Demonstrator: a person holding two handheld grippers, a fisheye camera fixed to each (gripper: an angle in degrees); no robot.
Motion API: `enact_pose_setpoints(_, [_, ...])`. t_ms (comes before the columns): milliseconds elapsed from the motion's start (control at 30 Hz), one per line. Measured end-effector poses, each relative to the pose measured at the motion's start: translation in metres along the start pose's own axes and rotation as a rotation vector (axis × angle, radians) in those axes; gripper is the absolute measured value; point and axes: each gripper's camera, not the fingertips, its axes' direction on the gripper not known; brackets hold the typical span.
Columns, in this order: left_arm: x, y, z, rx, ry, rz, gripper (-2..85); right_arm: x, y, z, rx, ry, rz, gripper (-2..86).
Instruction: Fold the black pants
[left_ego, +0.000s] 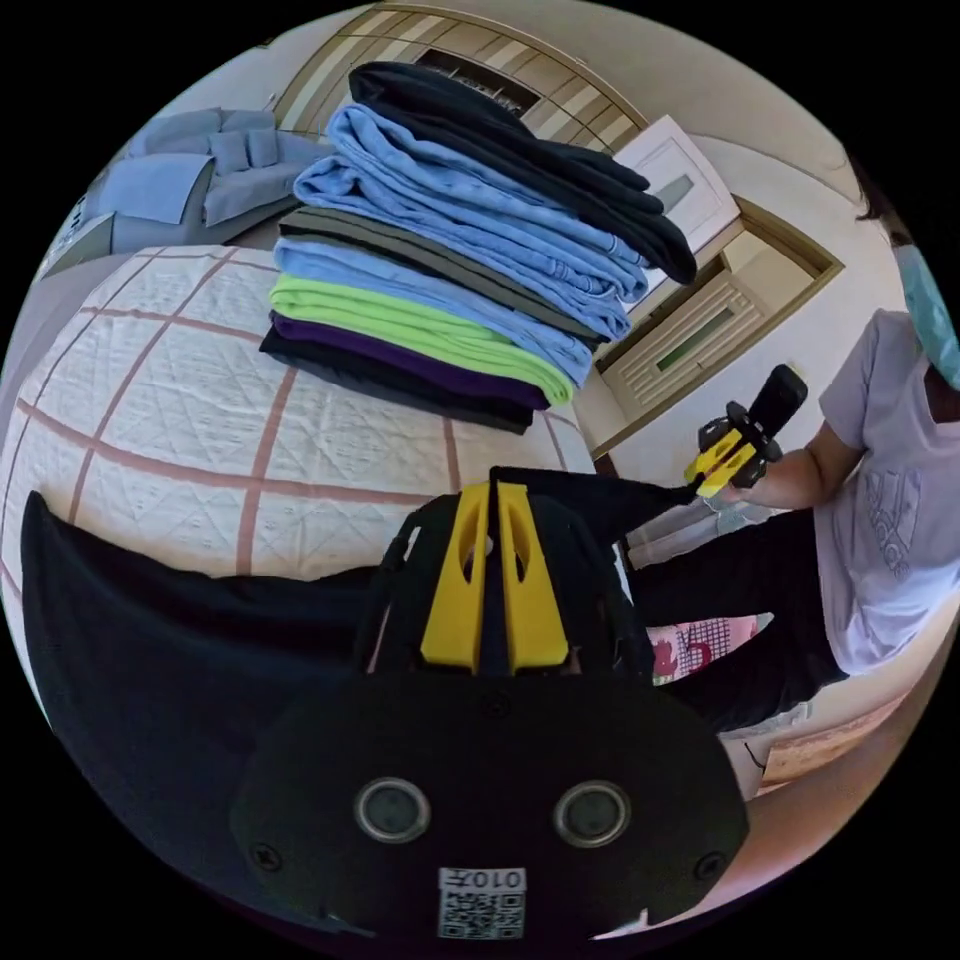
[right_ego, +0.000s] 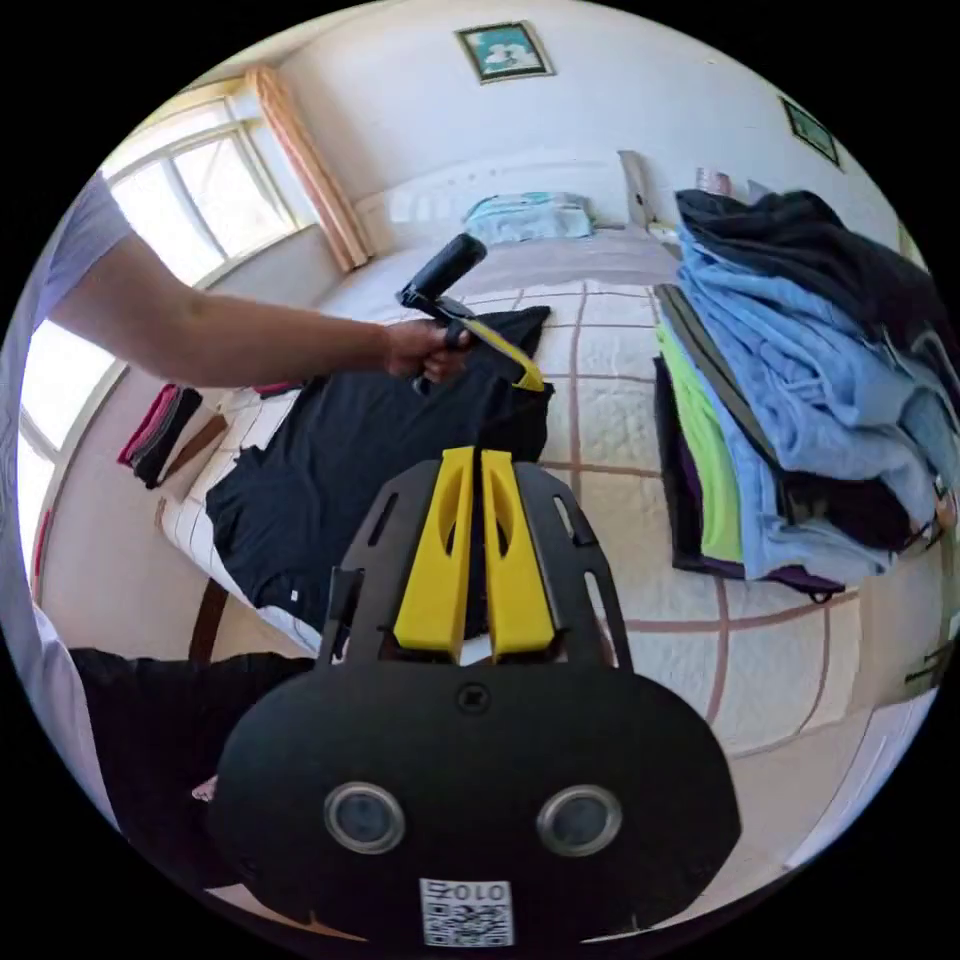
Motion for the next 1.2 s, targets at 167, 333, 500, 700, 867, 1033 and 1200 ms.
enact_pose_setpoints(167, [-0.005,0.086,-0.021,-0.055,0.080,0.005,0.1,-0.100,-0.009,0.080,-0.283,0.070,-0.335,3.7])
enact_pose_setpoints(333, [0.004,0.151,-0.012,-0.181,0.011,-0.071,0.9,-0.135,-0.017,0.138,-0.395,0.016,-0.349,3.7])
enact_pose_setpoints(500, [0.027,0.198,-0.033,-0.105,-0.093,-0.114,2.7,-0.158,-0.053,0.149,-0.388,-0.004,-0.319,3.6])
enact_pose_setpoints(700, [0.081,0.273,-0.077,0.181,-0.234,-0.265,3.3,-0.191,-0.090,0.177,-0.514,-0.046,-0.317,4.1])
enact_pose_setpoints(867, [0.149,0.360,-0.083,0.366,-0.250,-0.444,4.0,-0.213,-0.089,0.177,-0.539,-0.111,-0.398,6.1])
enact_pose_setpoints(1033, [0.216,0.411,-0.062,0.325,-0.272,-0.497,4.0,-0.224,-0.116,0.143,-0.427,-0.152,-0.485,4.3])
enact_pose_setpoints(1200, [0.285,0.463,-0.047,0.288,-0.362,-0.584,4.0,-0.207,-0.159,0.177,-0.541,-0.003,-0.392,3.5])
